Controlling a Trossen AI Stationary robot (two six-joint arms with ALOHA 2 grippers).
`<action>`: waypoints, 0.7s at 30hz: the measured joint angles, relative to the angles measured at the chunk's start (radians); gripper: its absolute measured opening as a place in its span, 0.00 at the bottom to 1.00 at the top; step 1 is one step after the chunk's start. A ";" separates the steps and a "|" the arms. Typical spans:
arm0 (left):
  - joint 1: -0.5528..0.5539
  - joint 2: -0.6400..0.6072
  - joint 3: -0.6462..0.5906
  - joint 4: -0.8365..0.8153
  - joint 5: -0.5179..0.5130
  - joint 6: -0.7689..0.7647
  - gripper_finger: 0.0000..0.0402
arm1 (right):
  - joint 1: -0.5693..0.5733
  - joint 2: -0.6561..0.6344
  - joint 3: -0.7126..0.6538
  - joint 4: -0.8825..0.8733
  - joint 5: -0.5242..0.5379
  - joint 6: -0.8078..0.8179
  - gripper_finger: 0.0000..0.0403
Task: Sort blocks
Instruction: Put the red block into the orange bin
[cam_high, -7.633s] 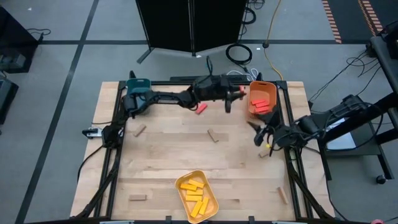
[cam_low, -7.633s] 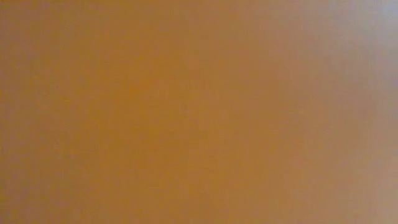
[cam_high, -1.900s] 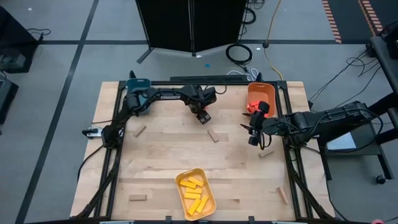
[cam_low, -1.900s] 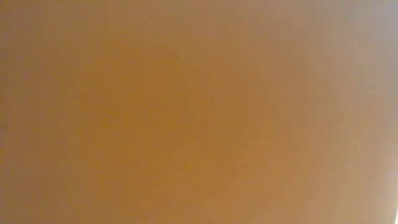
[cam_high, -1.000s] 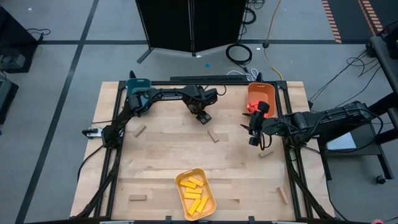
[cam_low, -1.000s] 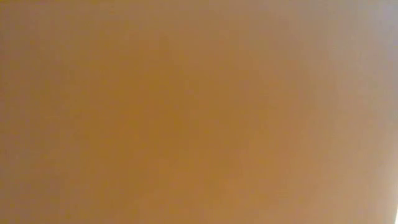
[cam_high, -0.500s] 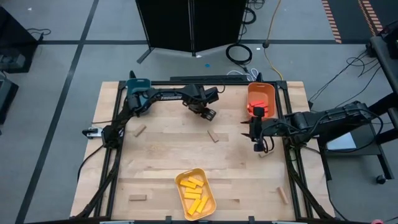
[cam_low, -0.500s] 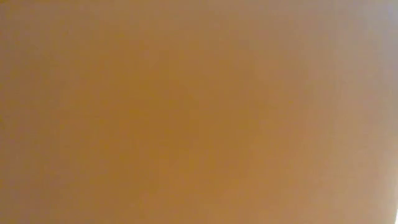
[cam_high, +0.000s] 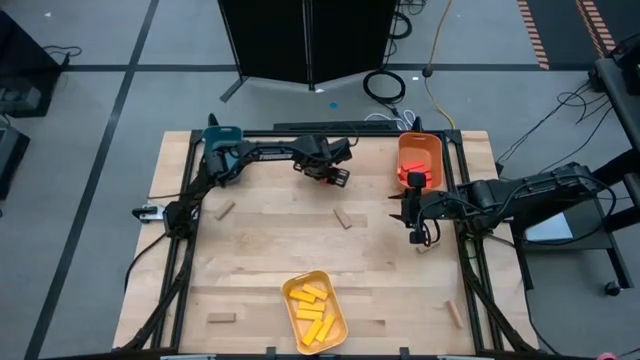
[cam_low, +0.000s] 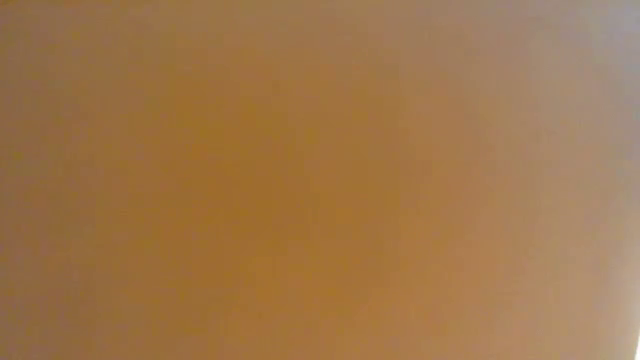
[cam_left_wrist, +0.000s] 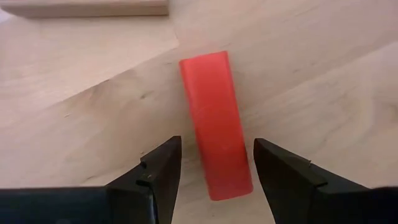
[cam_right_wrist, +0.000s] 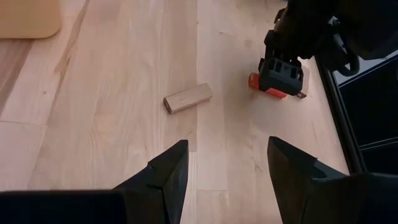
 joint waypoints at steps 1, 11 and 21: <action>-0.001 0.000 -0.001 0.000 -0.015 -0.008 0.49 | 0.000 0.000 0.000 -0.003 -0.001 0.000 0.40; -0.001 0.017 -0.002 0.013 -0.028 -0.027 0.49 | 0.000 0.000 0.000 -0.014 -0.060 0.003 0.40; -0.005 0.033 0.002 0.014 -0.002 -0.016 0.49 | 0.001 0.000 0.000 -0.017 -0.076 0.010 0.40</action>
